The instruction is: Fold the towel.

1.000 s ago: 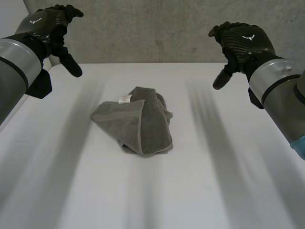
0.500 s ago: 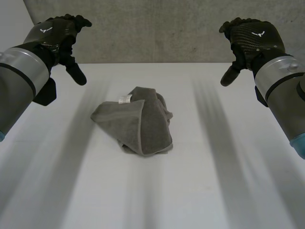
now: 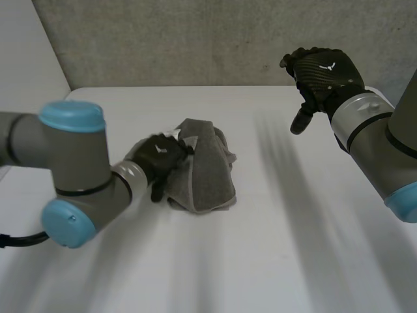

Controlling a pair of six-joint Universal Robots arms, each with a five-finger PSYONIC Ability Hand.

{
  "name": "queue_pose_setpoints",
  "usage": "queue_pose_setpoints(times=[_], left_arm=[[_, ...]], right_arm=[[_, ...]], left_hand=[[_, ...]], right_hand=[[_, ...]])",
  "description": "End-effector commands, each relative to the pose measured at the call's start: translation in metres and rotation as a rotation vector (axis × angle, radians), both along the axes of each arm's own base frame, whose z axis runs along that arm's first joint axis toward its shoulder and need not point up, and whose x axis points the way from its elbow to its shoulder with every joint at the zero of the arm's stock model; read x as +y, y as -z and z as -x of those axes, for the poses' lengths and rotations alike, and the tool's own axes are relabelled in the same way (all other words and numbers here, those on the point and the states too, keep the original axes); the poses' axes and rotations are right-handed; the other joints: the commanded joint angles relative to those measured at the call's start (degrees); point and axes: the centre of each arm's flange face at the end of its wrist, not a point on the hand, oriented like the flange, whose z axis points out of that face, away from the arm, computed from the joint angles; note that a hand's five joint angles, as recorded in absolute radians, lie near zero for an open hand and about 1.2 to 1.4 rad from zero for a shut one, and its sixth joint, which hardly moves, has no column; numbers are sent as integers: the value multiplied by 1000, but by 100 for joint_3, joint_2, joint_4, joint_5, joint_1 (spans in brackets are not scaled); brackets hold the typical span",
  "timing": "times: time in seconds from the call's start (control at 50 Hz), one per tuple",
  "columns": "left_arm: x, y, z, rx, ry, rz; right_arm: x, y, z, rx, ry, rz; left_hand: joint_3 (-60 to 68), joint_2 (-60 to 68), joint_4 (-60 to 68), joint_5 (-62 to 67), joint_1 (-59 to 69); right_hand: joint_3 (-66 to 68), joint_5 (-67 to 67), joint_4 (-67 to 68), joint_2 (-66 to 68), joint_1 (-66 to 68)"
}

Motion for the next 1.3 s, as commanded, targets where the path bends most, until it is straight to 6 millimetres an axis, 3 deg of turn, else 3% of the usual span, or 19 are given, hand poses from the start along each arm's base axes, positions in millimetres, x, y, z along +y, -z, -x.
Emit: queue_pose_setpoints(times=[0.02,0.08,0.12,0.24,0.34,0.38,0.4,0.44,0.5,0.54,0.56,0.6,0.7,0.78,0.86,1.04,1.08,1.2,1.3], left_arm=[[1,21,10,-74,71,23],[-4,25,15,-74,78,51],[-12,29,18,-65,66,83],[-22,33,19,-85,29,140],[-22,22,25,-119,11,230],[-13,-3,37,-89,15,313],[-13,-3,37,-88,15,313],[-4,-49,42,-10,2,418],[1,-70,43,31,-7,465],[12,-113,42,134,-37,548],[12,-113,42,134,-37,549],[24,-149,36,222,-63,600],[37,-174,27,292,-89,616],[43,-176,23,311,-92,603],[53,-179,14,314,-96,585],[60,-173,0,293,-144,558],[62,-172,-5,296,-154,548],[51,-168,-14,286,-193,541],[32,-169,-25,275,-247,551]], right_arm=[[-4,11,-1,24,1,-23],[-5,20,-3,41,-2,-40],[-7,28,-5,57,-5,-57],[-9,35,-6,77,-5,-66],[-9,35,-5,80,-4,-68],[-9,37,-5,94,-7,-71],[-9,37,-5,94,-7,-71],[-11,47,-7,112,-10,-91],[-12,51,-8,115,-14,-102],[-11,58,-12,111,-52,-137],[-11,58,-12,111,-52,-137],[-7,65,-16,83,-103,-197],[-7,71,-21,-85,-162,-317],[-8,76,-27,-201,-227,-395],[-14,101,-44,-288,-330,-460],[-26,148,-57,-325,-319,-565],[-22,163,-67,-341,-324,-615],[-20,170,-70,-348,-325,-641],[-13,151,-68,-342,-340,-613]], left_hand=[[798,802,802,895,795],[1773,1778,1778,1871,1771],[3498,3502,3502,3595,3495],[5255,5259,5260,5353,5253],[6750,6754,6755,6848,6747],[6750,6754,6755,6848,6748],[6750,6754,6755,6848,6748],[6750,6754,6755,6848,6748],[6750,6754,6755,6848,6748],[6750,6754,6755,6848,6748],[6750,6754,6755,6848,6748],[6750,6754,6755,6848,6748],[6750,6754,6755,6848,6748],[6750,6754,6755,6848,6748],[6750,6754,6755,6848,6748],[6750,6754,6755,6848,6748],[6750,6754,6755,6848,6748],[6750,6754,6755,6848,6748],[6750,6754,6755,6848,6748]], right_hand=[[-348,-336,-442,-366,-302],[-348,-336,-442,-366,-302],[-348,-336,-442,-366,-302],[-348,-336,-442,-366,-302],[-348,-336,-442,-366,-302],[-348,-336,-442,-366,-302],[-348,-336,-442,-366,-302],[-348,-336,-442,-366,-302],[-348,-336,-442,-366,-302],[-348,-336,-442,-366,-302],[-348,-336,-442,-366,-302],[-348,-336,-442,-366,-302],[-348,-336,-442,-366,-302],[-348,-336,-442,-366,-302],[-348,-336,-442,-366,-302],[-348,-336,-442,-366,-302],[1533,1545,1439,1515,1579],[2503,2515,2409,2485,2549],[304,316,210,286,349]])
